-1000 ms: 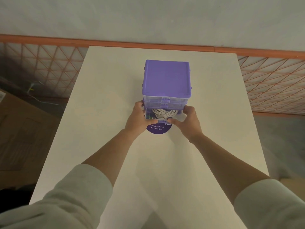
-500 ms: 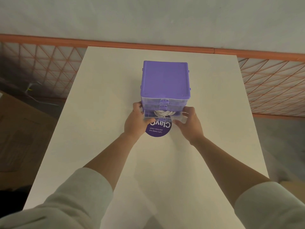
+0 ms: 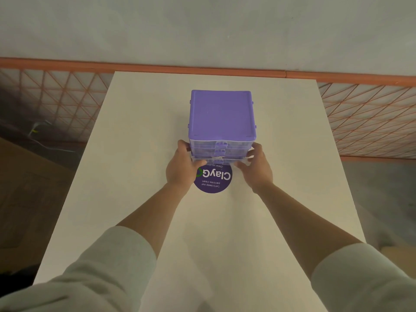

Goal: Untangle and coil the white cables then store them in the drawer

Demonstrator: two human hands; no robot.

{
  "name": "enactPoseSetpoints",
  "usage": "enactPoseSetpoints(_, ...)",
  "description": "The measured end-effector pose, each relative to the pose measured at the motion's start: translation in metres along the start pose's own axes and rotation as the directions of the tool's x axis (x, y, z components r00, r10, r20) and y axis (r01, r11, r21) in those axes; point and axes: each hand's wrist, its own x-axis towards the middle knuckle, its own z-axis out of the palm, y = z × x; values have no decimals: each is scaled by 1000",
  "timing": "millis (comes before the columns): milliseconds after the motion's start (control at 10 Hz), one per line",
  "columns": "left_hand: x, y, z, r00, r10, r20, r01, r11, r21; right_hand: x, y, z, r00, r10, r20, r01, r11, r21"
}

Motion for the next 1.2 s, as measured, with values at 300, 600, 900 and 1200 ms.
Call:
enactPoseSetpoints(300,7,-6,0,1000,19,6,-19,999,28,0,-8,0,1000,9,-15,-10,996,-88)
enactPoseSetpoints(600,7,-7,-3,999,14,39,-14,1000,-4,-4,-16,1,998,61,-19,-62,994,-86)
enactPoseSetpoints(900,5,-14,-2,985,-4,172,28,990,-141,-17,-21,1,995,88,37,-89,995,37)
enactPoseSetpoints(1200,-11,12,-34,984,-104,147,110,993,-34,-32,-43,-36,979,187,76,-192,980,53)
